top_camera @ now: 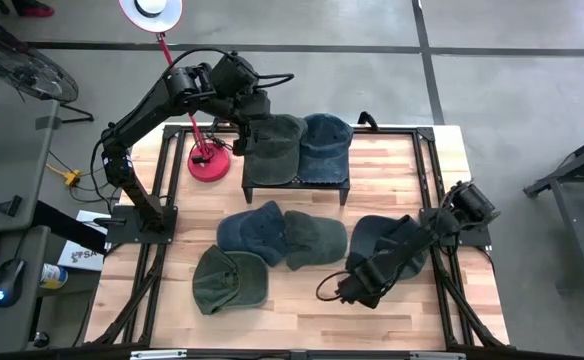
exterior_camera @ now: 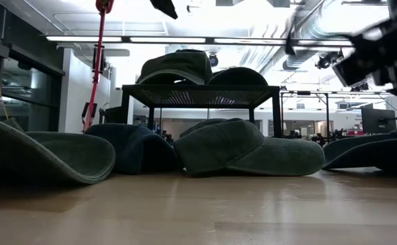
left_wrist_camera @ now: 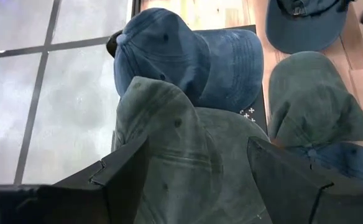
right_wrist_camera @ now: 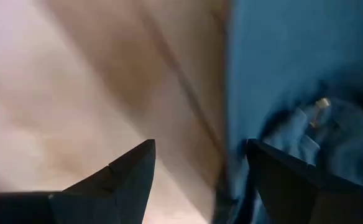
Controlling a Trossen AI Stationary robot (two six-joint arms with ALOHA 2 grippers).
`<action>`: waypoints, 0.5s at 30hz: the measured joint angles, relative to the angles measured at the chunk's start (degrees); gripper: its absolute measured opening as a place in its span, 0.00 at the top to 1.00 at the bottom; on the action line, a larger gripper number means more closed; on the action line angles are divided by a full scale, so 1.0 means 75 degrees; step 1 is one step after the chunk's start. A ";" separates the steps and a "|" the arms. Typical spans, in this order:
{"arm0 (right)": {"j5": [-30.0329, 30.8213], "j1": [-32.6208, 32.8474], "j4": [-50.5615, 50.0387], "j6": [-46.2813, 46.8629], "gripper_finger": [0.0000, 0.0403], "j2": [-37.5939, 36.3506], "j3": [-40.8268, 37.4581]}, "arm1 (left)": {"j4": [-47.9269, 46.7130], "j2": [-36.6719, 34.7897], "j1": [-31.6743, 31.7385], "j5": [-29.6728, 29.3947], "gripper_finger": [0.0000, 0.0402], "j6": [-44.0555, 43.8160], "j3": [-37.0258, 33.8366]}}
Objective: Pick & Place hat
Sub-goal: Stack the right blue cap on top of the other blue cap on the shelf
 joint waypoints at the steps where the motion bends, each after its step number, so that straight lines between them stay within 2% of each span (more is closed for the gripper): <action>1: 0.0001 0.0000 -0.0007 0.0162 0.39 0.0000 -0.0143 | -0.0029 0.0000 0.0000 0.0000 0.34 -0.0005 0.0000; 10: 0.0251 0.0000 0.0498 0.0324 0.41 0.0000 -0.0852 | -0.0091 0.0000 0.0000 0.0000 0.34 -0.0034 0.0000; 12: 0.0276 0.0000 0.0530 0.0364 0.45 0.0000 -0.0841 | -0.0090 0.0000 0.0000 0.0000 0.34 -0.0040 0.0000; 15: 0.0284 0.0000 0.0525 0.0384 0.56 0.0000 -0.0728 | -0.0087 0.0000 0.0003 0.0000 0.34 -0.0083 0.0000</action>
